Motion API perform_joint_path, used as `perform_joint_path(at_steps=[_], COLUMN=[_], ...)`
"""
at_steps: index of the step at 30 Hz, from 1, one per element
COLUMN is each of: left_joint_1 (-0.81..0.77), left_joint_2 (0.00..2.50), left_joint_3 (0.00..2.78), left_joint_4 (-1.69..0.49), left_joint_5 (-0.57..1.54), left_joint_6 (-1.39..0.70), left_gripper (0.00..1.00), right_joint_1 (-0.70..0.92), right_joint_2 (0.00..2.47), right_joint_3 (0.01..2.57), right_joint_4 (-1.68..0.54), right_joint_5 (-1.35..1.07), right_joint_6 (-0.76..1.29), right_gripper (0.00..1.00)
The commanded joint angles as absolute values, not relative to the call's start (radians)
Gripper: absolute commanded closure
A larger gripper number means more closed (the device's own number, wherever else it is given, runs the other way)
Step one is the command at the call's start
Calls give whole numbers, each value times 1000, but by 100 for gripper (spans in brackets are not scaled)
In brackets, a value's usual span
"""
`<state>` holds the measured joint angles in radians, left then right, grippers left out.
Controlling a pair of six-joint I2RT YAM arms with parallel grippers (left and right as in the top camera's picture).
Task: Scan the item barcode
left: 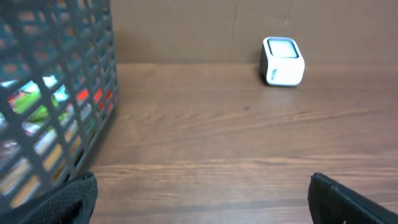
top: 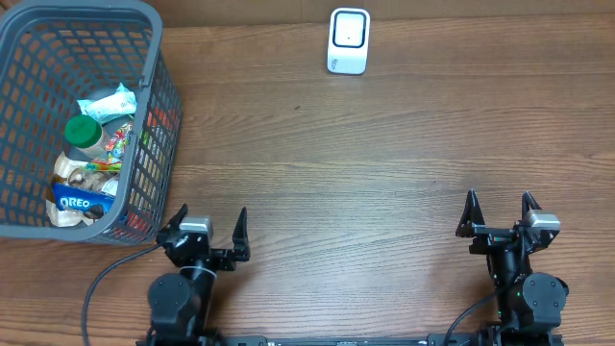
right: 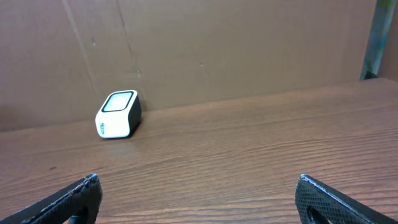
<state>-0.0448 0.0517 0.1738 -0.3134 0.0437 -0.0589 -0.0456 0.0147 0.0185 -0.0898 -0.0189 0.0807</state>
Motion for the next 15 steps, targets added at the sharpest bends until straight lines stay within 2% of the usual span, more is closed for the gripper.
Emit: perform_joint_path(at_steps=[1, 7, 15], left_joint_1=[-39, -39, -36], left_joint_2=[76, 253, 722], left_joint_3=[355, 624, 1072], left_joint_4=[-371, -460, -539], left_joint_5=[33, -64, -203], left_joint_6=[-102, -138, -154], left_gripper=[0, 0, 0], right_joint_1=[-45, -45, -45], right_joint_2=[3, 3, 3], right_joint_3=[8, 8, 8], right_joint_4=[-84, -84, -84], right_joint_5=[-20, -20, -25], right_joint_6=[78, 78, 82], right_gripper=[0, 0, 0])
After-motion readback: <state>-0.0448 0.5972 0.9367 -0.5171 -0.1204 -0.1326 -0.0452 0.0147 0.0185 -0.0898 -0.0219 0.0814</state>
